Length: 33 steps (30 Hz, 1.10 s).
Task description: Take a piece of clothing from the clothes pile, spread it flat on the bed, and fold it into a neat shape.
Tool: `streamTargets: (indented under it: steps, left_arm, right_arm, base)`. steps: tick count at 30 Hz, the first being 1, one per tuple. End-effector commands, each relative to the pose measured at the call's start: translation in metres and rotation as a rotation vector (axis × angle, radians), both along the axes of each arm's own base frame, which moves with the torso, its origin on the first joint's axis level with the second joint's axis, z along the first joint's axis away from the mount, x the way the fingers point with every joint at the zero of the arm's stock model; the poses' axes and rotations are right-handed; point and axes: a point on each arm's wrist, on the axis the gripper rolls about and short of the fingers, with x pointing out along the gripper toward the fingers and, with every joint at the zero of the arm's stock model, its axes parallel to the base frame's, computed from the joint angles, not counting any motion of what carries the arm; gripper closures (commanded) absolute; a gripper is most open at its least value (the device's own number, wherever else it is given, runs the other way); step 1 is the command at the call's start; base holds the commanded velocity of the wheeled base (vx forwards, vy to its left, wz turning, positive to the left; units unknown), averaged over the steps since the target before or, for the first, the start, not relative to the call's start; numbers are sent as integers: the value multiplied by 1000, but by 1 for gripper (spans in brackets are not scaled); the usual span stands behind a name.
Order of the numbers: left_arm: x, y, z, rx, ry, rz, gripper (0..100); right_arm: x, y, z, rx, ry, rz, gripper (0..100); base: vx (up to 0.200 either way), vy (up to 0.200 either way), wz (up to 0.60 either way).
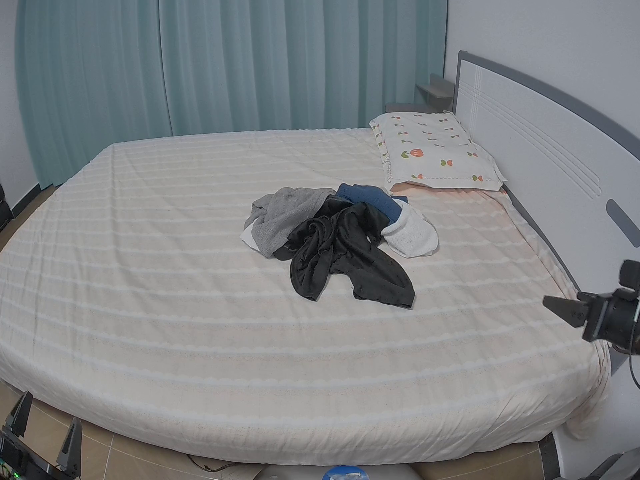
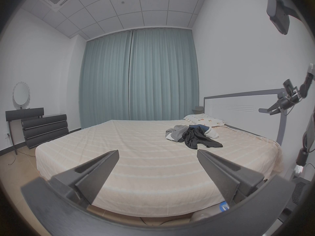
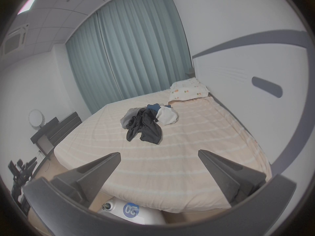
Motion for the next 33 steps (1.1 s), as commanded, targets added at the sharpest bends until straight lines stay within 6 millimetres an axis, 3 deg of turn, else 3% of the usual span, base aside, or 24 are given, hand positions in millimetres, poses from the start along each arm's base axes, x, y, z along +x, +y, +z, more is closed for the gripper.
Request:
streamTargets:
  steps: [1,2,5,11,21,33]
  left_arm:
    - [0,0,-5,0,0,0,0]
    - [0,0,-5,0,0,0,0]
    - [0,0,-5,0,0,0,0]
    - [0,0,-5,0,0,0,0]
    - [0,0,-5,0,0,0,0]
    - [0,0,-5,0,0,0,0]
  right_arm:
    - [189,73,-108,104,272,-26,0]
    - [189,73,-108,104,272,-26,0]
    - [227,92,-136,101,282,-46,0]
    - [276,111,-180,76,271,-91,0]
    - [314,137,-206,111,295,-100,0]
    - [332,149,-218,104,315,-95,0]
  base:
    - [0,0,0]
    - [0,0,0]
    - [0,0,0]
    - [0,0,0]
    - [0,0,0]
    - [0,0,0]
